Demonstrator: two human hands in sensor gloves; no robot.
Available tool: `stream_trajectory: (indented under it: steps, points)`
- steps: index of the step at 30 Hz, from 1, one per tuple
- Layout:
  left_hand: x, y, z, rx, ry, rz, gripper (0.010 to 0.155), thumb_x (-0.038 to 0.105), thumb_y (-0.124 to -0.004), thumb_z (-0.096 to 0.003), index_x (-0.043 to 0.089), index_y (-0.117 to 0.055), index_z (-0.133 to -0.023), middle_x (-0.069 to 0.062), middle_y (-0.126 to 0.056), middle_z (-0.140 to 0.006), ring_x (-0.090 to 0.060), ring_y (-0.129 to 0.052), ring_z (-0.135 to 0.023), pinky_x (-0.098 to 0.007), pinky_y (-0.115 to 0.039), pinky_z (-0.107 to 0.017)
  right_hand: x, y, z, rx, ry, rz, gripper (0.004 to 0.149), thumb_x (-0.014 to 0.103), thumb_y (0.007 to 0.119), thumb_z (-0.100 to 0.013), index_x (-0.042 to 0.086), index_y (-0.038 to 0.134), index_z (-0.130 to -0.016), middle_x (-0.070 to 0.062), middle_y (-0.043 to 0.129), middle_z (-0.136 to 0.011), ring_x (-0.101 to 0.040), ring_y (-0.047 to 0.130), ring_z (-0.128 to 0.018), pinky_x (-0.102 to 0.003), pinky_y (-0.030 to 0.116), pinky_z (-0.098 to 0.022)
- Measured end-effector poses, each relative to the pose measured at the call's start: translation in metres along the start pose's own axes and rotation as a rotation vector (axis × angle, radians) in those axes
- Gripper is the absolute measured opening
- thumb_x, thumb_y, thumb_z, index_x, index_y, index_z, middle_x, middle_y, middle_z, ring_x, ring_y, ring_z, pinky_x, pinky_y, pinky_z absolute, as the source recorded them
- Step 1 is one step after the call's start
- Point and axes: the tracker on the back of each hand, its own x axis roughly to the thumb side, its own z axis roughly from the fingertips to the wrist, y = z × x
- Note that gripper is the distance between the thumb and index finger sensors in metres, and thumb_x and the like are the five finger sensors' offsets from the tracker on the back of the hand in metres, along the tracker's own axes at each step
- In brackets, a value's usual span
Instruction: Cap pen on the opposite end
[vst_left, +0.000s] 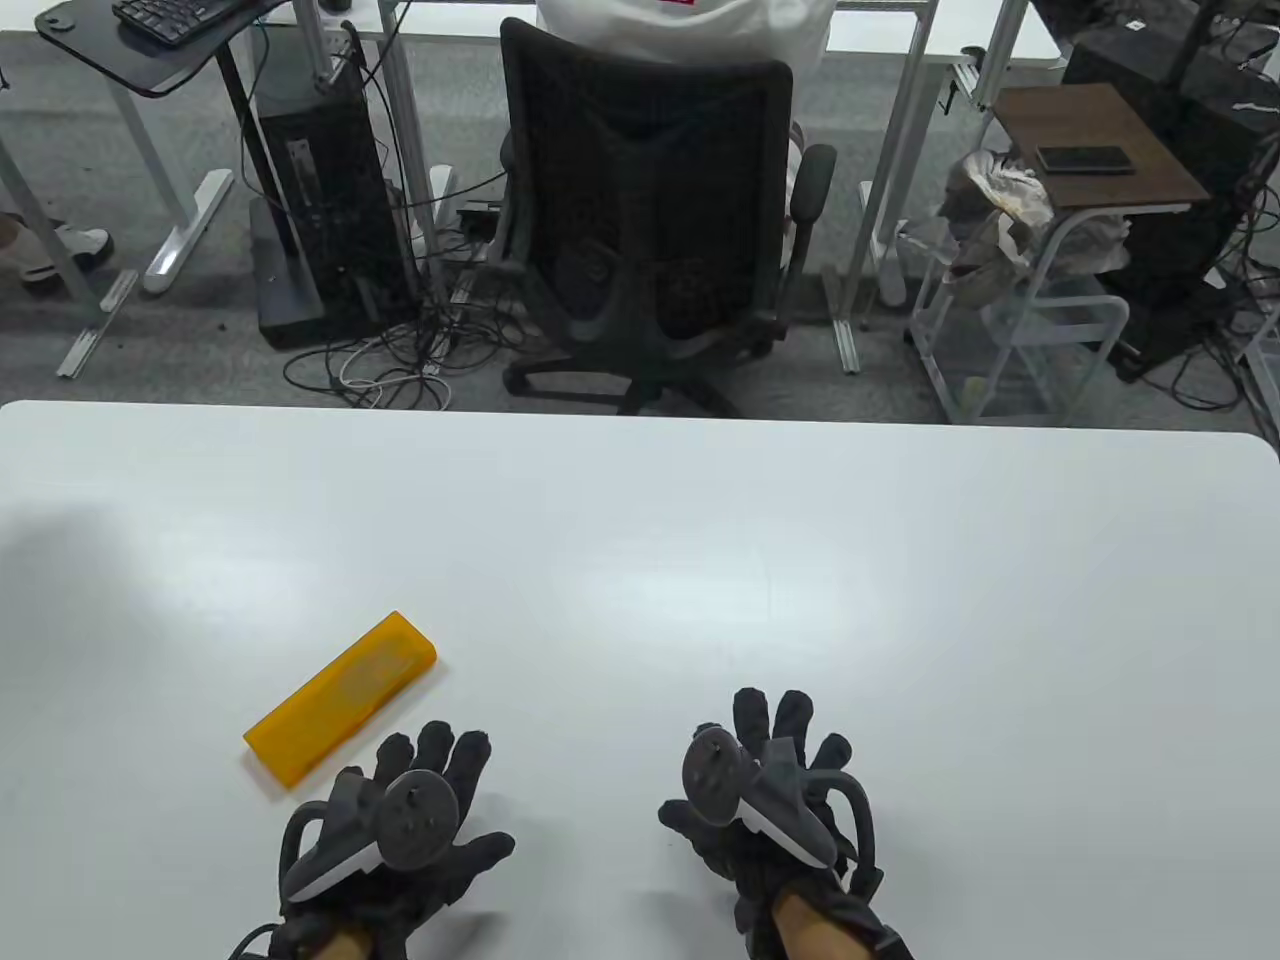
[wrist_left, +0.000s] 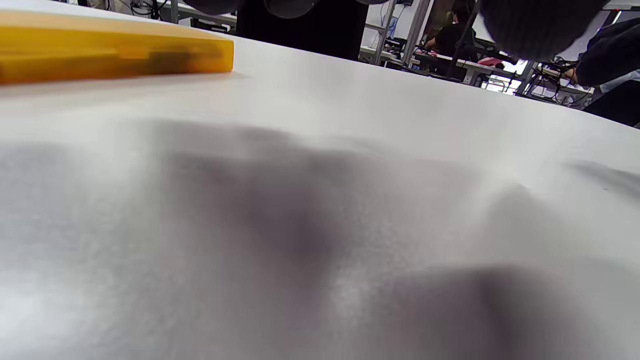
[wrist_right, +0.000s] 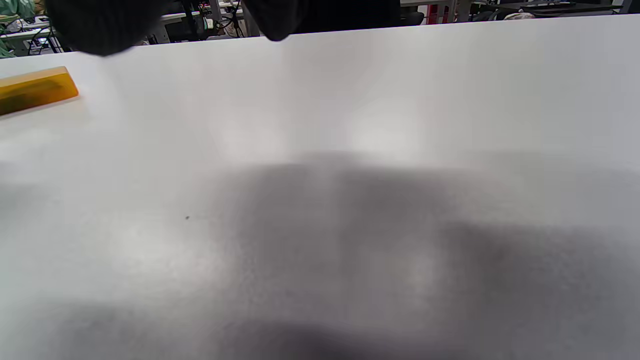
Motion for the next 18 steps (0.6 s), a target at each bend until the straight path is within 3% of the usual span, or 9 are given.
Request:
stream_trajectory:
  steps: [11, 15, 18]
  points:
    - [-0.009, 0.004, 0.005, 0.087, 0.013, 0.076, 0.091, 0.065, -0.069, -0.0523, 0.021, -0.024, -0.118, -0.023, -0.026, -0.126, -0.057, -0.032, -0.113, -0.081, -0.032, -0.068, 0.002, 0.004, -0.002, 0.029, -0.016, 0.004, 0.082, 0.06, 0.07, -0.041, 0.019, 0.054, -0.111, -0.021, 0.027, -0.12, -0.059, 0.012, -0.1, -0.085, 0.025, -0.059]
    - [-0.037, 0.013, 0.004, 0.169, 0.11, 0.119, 0.087, 0.06, -0.074, -0.0517, 0.022, -0.033, -0.118, -0.021, -0.025, -0.126, -0.052, -0.032, -0.115, -0.079, -0.033, -0.071, 0.001, 0.004, -0.003, 0.037, -0.013, -0.011, 0.082, 0.06, 0.07, -0.041, 0.019, 0.054, -0.111, -0.02, 0.027, -0.12, -0.06, 0.012, -0.1, -0.085, 0.025, -0.059]
    - [-0.079, 0.033, -0.004, 0.215, 0.269, 0.071, 0.084, 0.056, -0.078, -0.0512, 0.024, -0.037, -0.117, -0.019, -0.026, -0.125, -0.05, -0.032, -0.115, -0.077, -0.035, -0.072, 0.001, 0.003, -0.003, 0.033, -0.012, -0.02, 0.082, 0.059, 0.071, -0.041, 0.019, 0.054, -0.111, -0.02, 0.026, -0.12, -0.059, 0.012, -0.1, -0.085, 0.025, -0.059]
